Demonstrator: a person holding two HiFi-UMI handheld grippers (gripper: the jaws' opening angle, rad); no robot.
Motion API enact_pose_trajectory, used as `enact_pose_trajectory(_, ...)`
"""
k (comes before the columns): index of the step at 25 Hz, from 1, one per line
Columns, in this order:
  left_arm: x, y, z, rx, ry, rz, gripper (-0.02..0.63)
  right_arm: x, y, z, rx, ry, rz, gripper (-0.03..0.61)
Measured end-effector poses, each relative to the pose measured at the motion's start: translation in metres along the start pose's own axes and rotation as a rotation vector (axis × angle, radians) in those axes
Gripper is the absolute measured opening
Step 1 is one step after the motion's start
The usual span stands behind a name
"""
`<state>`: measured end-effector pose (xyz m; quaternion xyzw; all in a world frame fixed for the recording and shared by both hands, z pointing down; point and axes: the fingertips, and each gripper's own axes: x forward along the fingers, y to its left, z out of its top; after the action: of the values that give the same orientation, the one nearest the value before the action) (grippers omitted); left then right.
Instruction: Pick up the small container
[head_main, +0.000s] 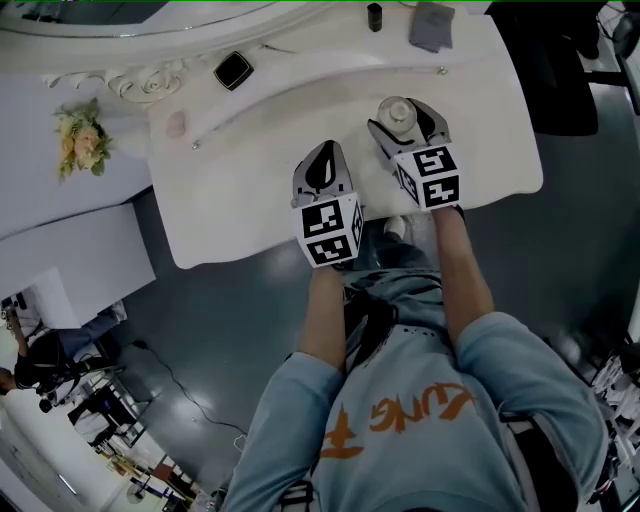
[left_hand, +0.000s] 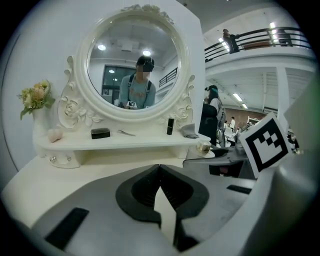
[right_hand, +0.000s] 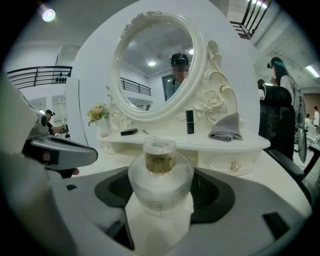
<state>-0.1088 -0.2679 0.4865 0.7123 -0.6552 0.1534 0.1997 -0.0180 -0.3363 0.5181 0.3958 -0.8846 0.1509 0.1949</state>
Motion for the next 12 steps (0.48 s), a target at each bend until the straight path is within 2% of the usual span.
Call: enact_pose_trajectory(12,-0.021,-0.026,0.066,-0.026,-0.204,-0.044,0.021,-0.084,-0.007,0.075,-0.085,-0.165,-0.057,0.328)
